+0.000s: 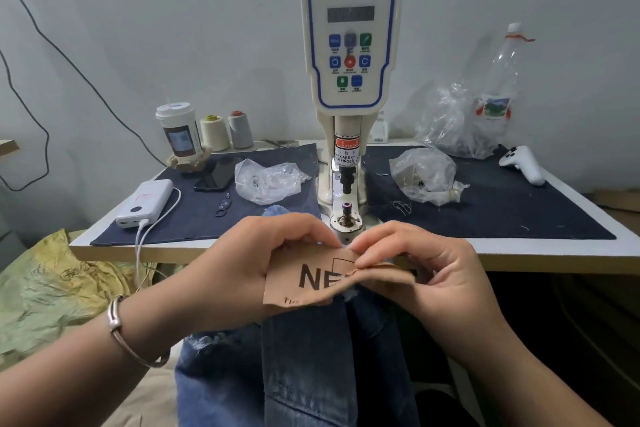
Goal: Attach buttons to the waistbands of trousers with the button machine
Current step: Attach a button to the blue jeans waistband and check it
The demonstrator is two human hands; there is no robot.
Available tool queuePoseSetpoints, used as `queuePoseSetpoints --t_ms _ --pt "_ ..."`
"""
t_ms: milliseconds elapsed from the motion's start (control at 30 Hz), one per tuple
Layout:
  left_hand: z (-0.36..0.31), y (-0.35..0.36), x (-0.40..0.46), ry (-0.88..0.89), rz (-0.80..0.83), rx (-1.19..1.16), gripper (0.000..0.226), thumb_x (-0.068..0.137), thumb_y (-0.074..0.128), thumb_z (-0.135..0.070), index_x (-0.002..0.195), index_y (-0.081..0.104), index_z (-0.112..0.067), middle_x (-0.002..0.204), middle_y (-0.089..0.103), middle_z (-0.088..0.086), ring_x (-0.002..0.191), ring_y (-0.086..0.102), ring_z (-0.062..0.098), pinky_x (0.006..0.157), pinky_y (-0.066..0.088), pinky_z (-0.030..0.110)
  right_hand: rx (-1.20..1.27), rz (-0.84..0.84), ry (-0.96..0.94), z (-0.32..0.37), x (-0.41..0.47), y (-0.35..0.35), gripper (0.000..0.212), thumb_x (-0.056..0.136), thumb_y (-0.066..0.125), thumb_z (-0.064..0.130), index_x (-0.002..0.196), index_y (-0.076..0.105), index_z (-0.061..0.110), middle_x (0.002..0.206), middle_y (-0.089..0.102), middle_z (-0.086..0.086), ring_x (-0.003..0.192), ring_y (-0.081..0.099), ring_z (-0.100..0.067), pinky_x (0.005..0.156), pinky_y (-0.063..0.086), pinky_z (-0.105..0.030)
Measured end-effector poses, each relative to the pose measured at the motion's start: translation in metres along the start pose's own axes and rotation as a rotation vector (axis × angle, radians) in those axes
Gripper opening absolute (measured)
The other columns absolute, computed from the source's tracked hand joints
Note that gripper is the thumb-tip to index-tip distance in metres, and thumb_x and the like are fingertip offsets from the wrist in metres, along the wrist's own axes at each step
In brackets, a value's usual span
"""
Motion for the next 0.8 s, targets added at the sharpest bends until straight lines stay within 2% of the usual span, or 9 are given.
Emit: queuePoseSetpoints --t_ms 133,200,300,400,467,533,633,700,800 --pt "-0.012 -0.001 -0.006 0.171 -0.063 0.192 0.044 0.068 0.086 -0.022 0.107 0.066 -0.027 0.101 0.070 -0.012 0.090 0.067 0.004 0.072 0.054 0.022 -0.182 0.184 0.171 -0.026 -0.004 0.004 0.049 0.067 0.086 0.006 0.107 0.064 0.024 0.109 0.068 0.005 0.106 0.062 -0.013 0.096 0.045 -0.027" --pt "-0.016 0.002 -0.008 0.234 -0.059 0.272 0.050 0.067 0.088 -0.025 0.112 0.066 -0.027 0.102 0.067 -0.012 0.090 0.065 0.004 0.071 0.054 0.025 -0.203 0.282 0.262 -0.040 -0.008 0.012 0.055 0.068 0.084 0.002 0.114 0.064 0.025 0.111 0.068 0.009 0.105 0.063 -0.006 0.092 0.047 -0.019" --pt "-0.019 0.004 -0.010 0.292 -0.084 0.296 0.057 0.068 0.088 -0.029 0.116 0.059 -0.031 0.098 0.060 -0.018 0.086 0.058 -0.004 0.068 0.050 0.017 -0.125 0.208 0.210 -0.041 -0.006 0.013 0.028 0.073 0.077 -0.005 0.098 0.073 0.009 0.095 0.073 -0.005 0.088 0.069 -0.017 0.076 0.056 -0.028" --pt "-0.017 0.001 -0.009 0.300 -0.091 0.268 0.057 0.073 0.078 -0.038 0.124 0.054 -0.034 0.111 0.058 -0.021 0.102 0.058 0.000 0.079 0.047 0.014 -0.070 0.058 0.017 -0.024 -0.002 0.002 0.007 0.076 0.071 -0.002 0.083 0.073 0.000 0.078 0.071 -0.012 0.071 0.067 -0.028 0.061 0.054 -0.040" --pt "0.004 -0.005 -0.006 0.176 -0.009 0.225 0.073 0.069 0.078 -0.044 0.135 0.046 -0.042 0.127 0.053 -0.023 0.122 0.051 0.005 0.094 0.041 0.013 -0.080 0.000 -0.096 -0.010 0.001 -0.003 0.010 0.075 0.070 -0.005 0.082 0.074 0.000 0.078 0.072 -0.008 0.071 0.068 -0.026 0.061 0.055 -0.042" --pt "0.040 -0.004 -0.006 -0.064 0.212 0.086 0.089 0.063 0.085 -0.043 0.140 0.041 -0.048 0.136 0.049 -0.024 0.131 0.044 0.000 0.104 0.038 0.017 -0.081 -0.001 -0.155 0.001 0.003 -0.004 0.013 0.074 0.070 -0.011 0.081 0.074 -0.001 0.079 0.072 -0.007 0.074 0.067 -0.027 0.064 0.054 -0.043" --pt "0.062 0.001 -0.014 -0.248 0.514 -0.425 0.075 0.071 0.076 -0.019 0.140 0.049 -0.032 0.145 0.052 -0.003 0.137 0.045 0.016 0.111 0.038 0.037 -0.022 0.065 -0.141 0.007 0.005 -0.003 0.010 0.075 0.069 -0.008 0.078 0.075 -0.002 0.084 0.071 -0.010 0.079 0.067 -0.029 0.071 0.054 -0.041" --pt "0.078 -0.010 -0.002 -0.332 0.378 -0.682 0.063 0.078 0.060 -0.021 0.140 0.051 -0.018 0.147 0.050 0.005 0.140 0.042 0.021 0.113 0.034 0.046 0.058 0.146 -0.100 0.010 0.006 0.001 0.005 0.077 0.072 0.003 0.074 0.075 0.000 0.085 0.070 -0.012 0.081 0.065 -0.031 0.076 0.052 -0.040" --pt "0.100 0.009 0.011 -0.469 0.205 -0.590 0.047 0.092 0.051 -0.041 0.133 0.058 -0.020 0.138 0.060 -0.005 0.132 0.050 0.007 0.117 0.030 0.046 0.074 0.269 -0.073 0.017 0.006 0.008 0.021 0.078 0.074 0.021 0.070 0.074 0.002 0.090 0.069 -0.014 0.089 0.061 -0.036 0.084 0.047 -0.041"
Point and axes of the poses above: each hand's wrist, its own x-axis towards the middle knuckle, its own y-axis out of the palm, z = x × y, the point moved 9 cm from there along x, towards the middle knuckle
